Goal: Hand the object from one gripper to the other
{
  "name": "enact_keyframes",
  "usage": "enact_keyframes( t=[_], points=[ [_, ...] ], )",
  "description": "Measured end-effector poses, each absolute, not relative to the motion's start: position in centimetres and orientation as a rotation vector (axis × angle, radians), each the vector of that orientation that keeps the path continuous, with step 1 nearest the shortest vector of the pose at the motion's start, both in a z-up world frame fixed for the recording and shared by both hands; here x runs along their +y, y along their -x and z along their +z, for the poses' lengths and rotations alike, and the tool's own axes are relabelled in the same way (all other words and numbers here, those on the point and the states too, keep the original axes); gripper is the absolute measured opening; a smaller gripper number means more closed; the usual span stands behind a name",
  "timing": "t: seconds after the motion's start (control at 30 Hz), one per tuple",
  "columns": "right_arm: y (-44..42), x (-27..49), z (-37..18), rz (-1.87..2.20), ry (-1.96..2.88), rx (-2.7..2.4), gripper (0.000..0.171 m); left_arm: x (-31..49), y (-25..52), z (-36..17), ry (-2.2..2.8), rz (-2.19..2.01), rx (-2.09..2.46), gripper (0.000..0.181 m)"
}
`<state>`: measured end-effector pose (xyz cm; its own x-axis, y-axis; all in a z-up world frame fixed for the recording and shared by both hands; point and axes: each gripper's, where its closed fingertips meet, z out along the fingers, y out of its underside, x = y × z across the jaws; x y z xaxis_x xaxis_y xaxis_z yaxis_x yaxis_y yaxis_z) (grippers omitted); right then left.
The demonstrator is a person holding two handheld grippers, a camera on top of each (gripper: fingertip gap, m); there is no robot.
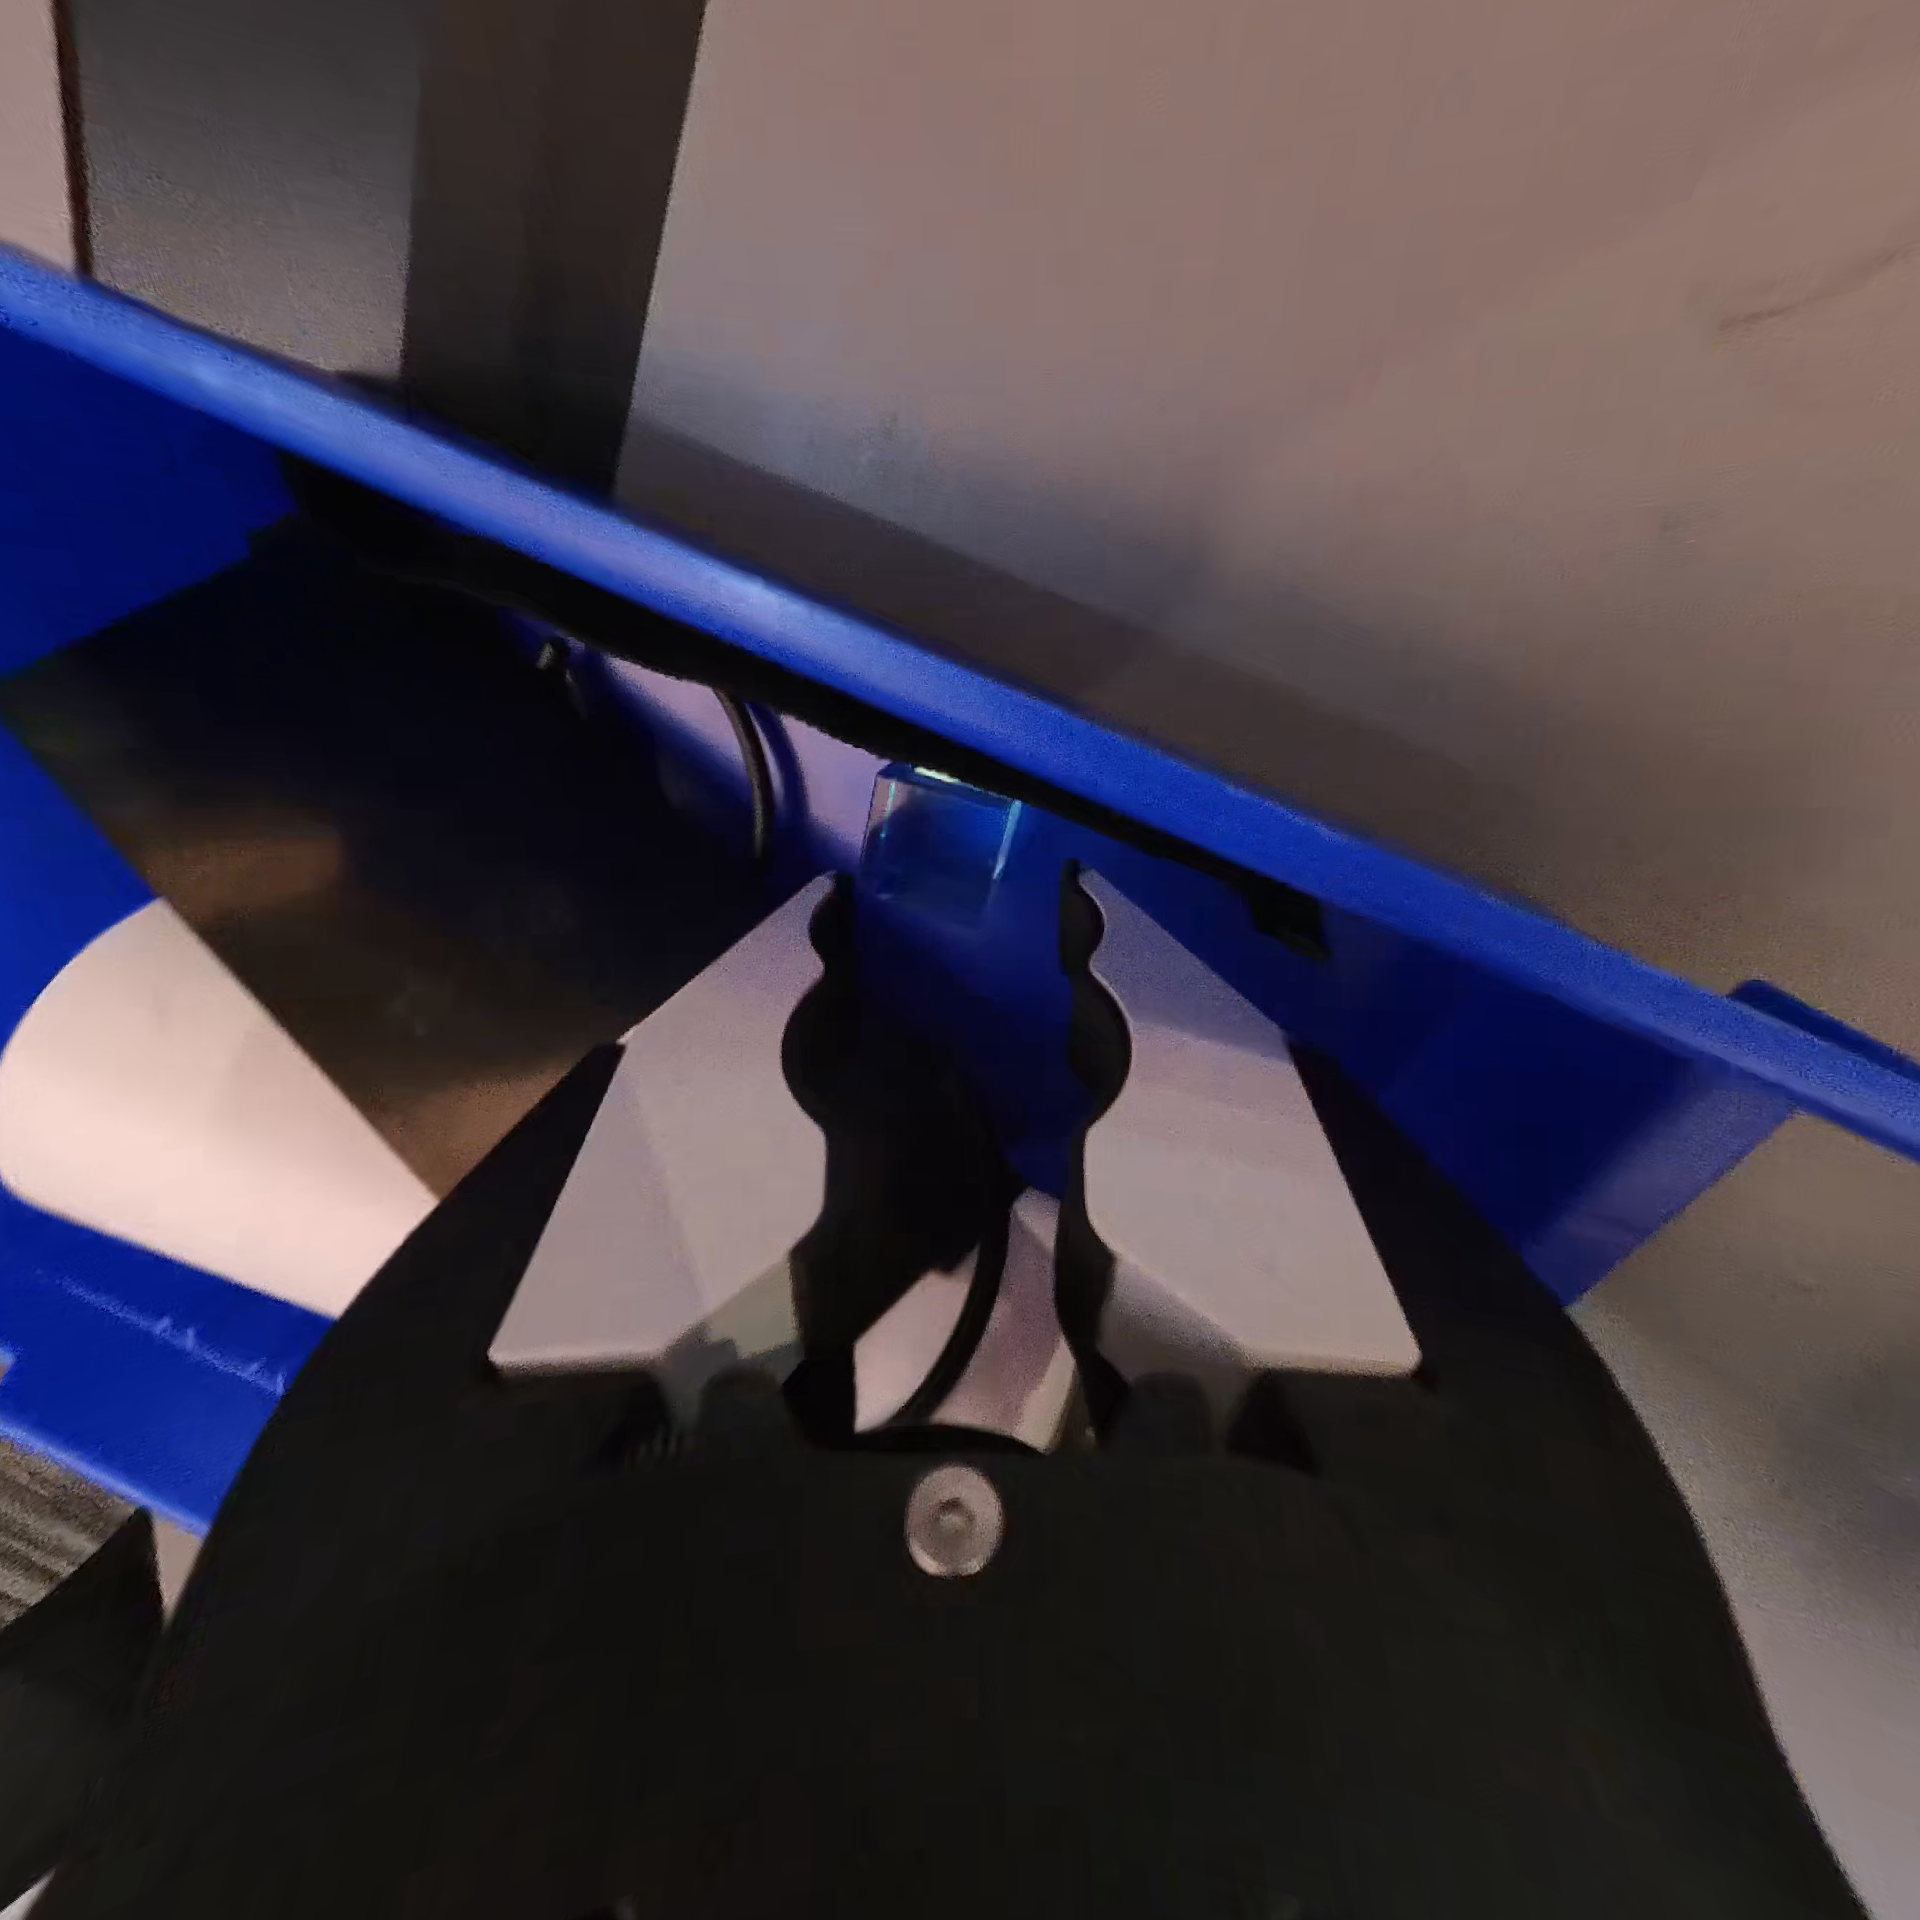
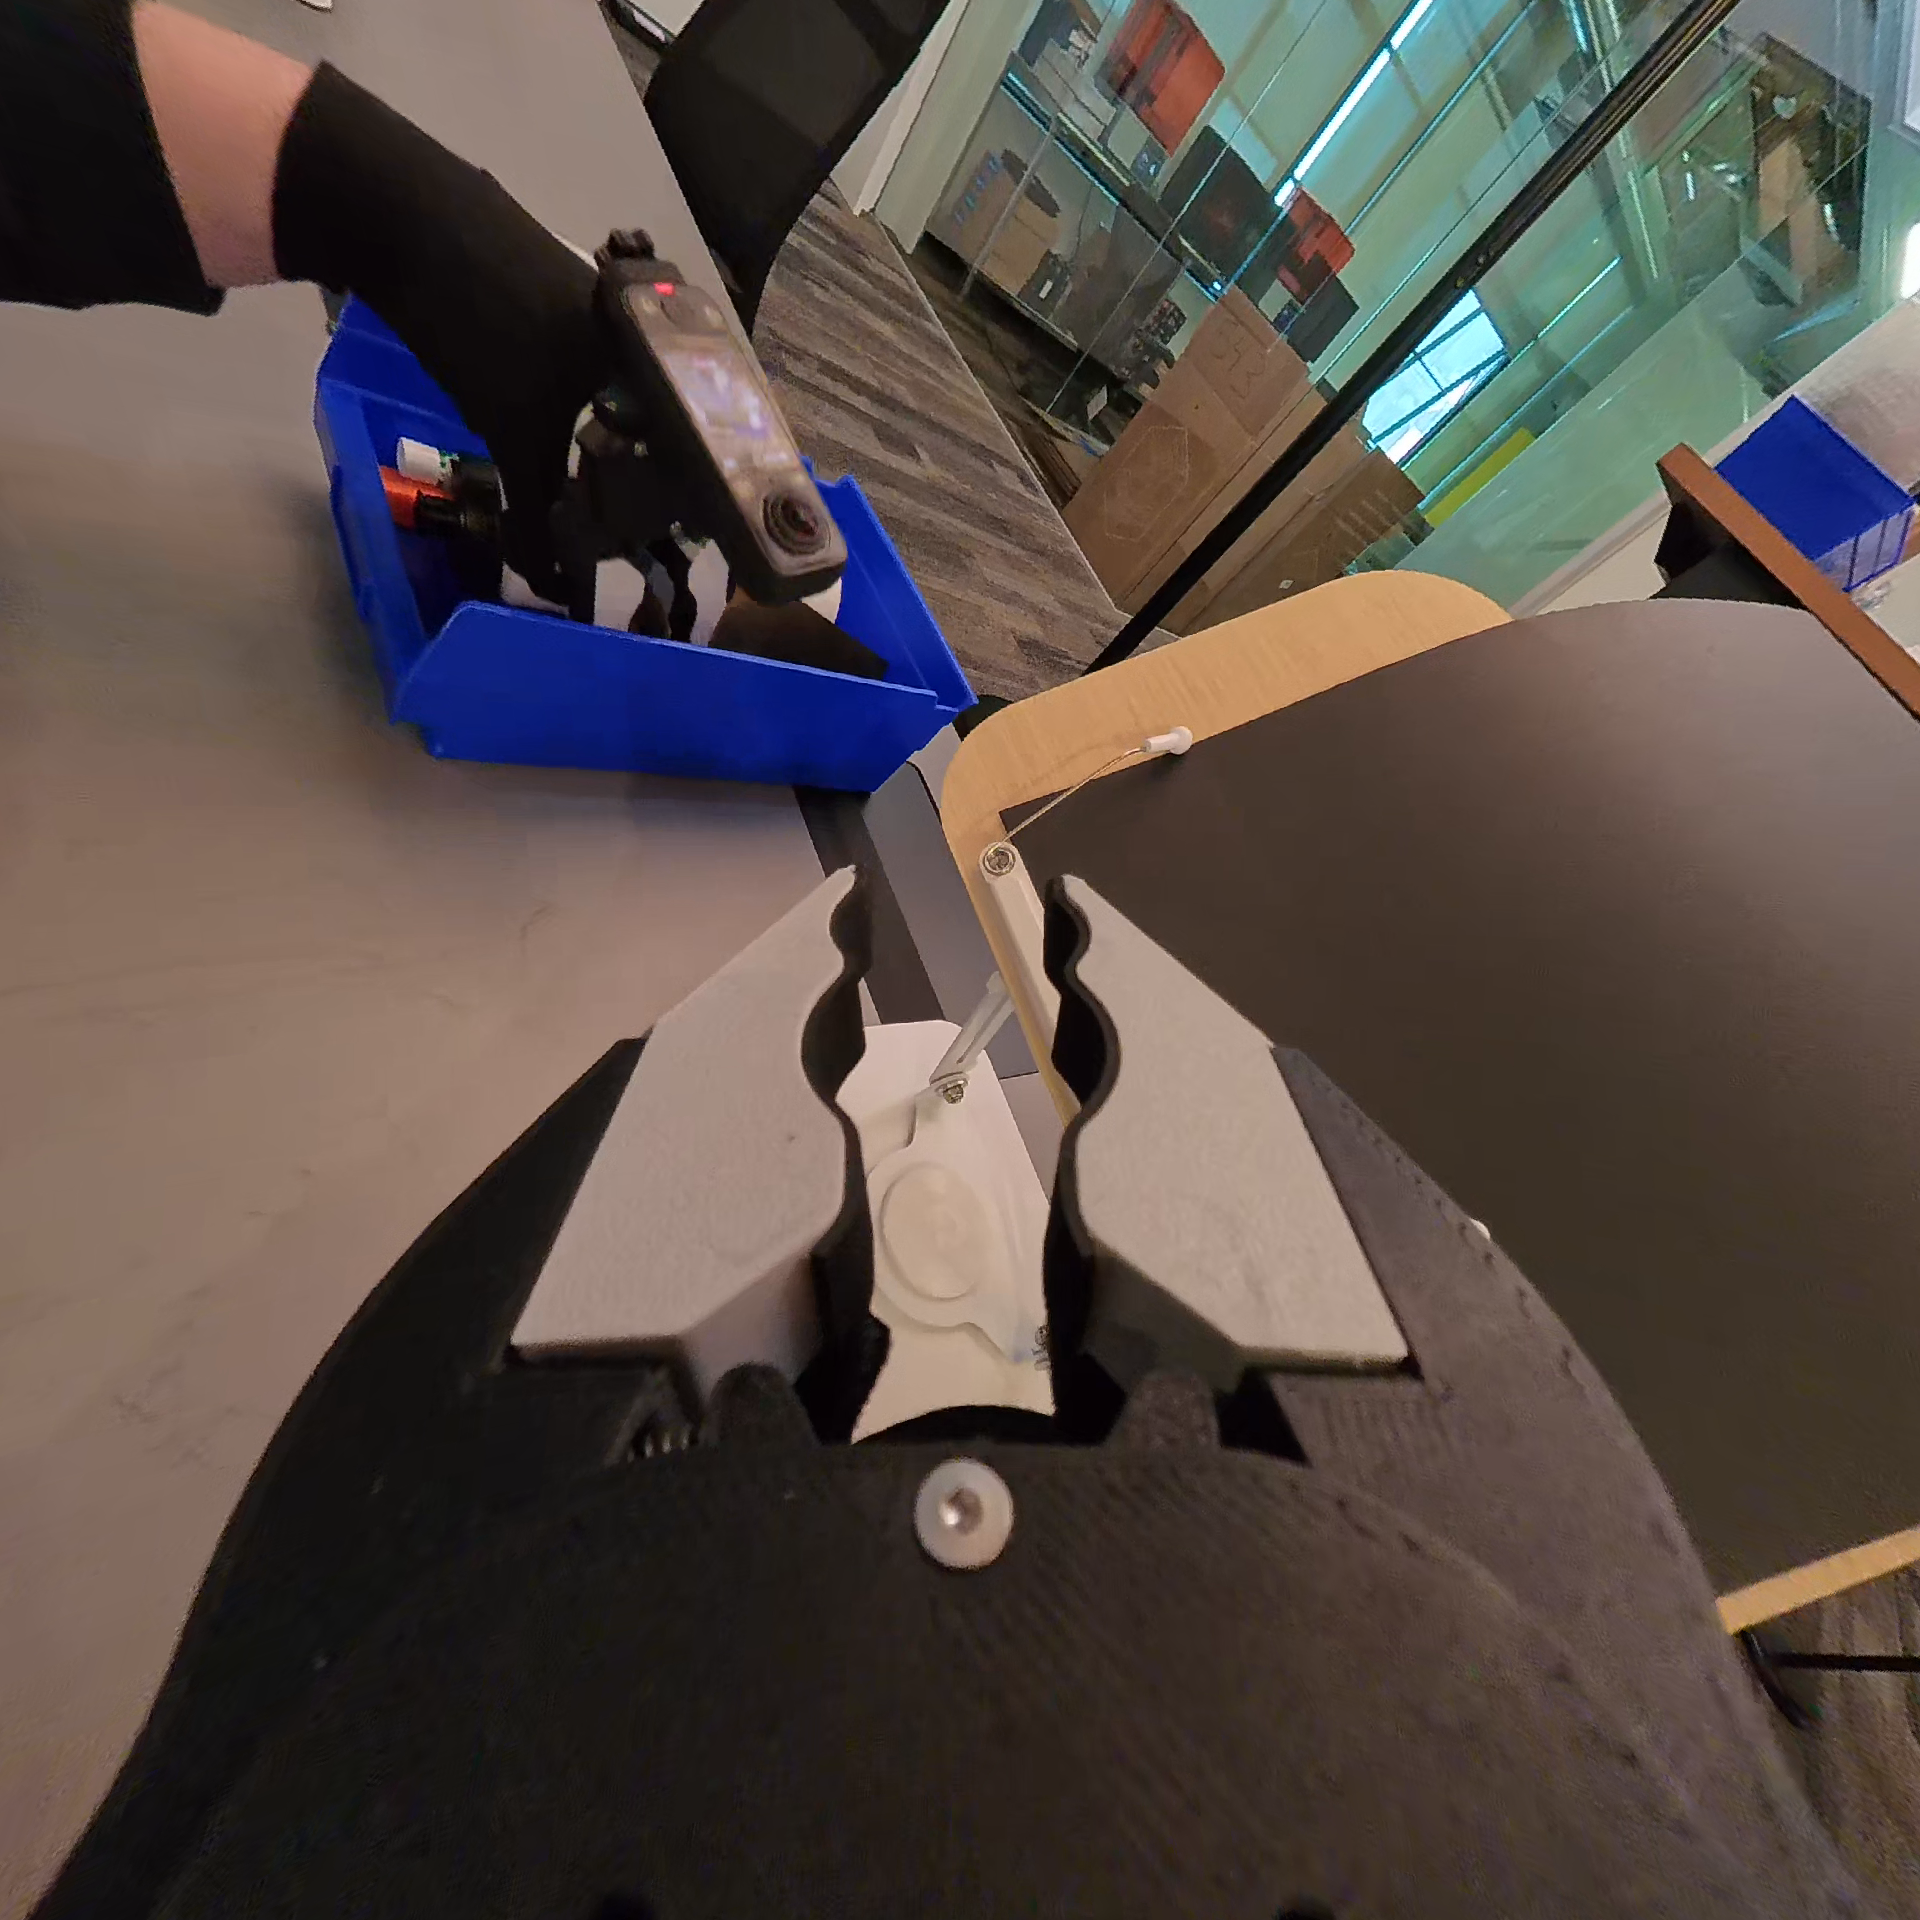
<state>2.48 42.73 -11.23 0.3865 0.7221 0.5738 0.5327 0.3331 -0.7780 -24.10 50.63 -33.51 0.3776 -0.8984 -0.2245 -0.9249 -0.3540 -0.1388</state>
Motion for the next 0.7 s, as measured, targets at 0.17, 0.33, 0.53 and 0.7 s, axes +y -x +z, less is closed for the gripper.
enact_keyframes(
  t=[0.17,0.33,0.53,0.7],
  points=[
    [-2.7,42.6,-10.9,0.183,1.314,-1.266,0.03,51.3,24.1,-34.4,2.413,0.175,1.608,0.029],
    [-2.8,42.4,-10.7,0.187,1.306,-1.266,0.03,51.6,24.0,-33.3,2.37,0.156,1.508,0.028],
    [-2.2,41.7,-10.4,0.197,1.276,-1.283,0.03,51.5,23.2,-28.0,2.209,-0.065,1.192,0.027],
    [-1.3,41.1,-10.4,0.214,1.251,-1.297,0.034,50.1,21.3,-21.9,1.99,-0.267,1.035,0.027]
  ],
)
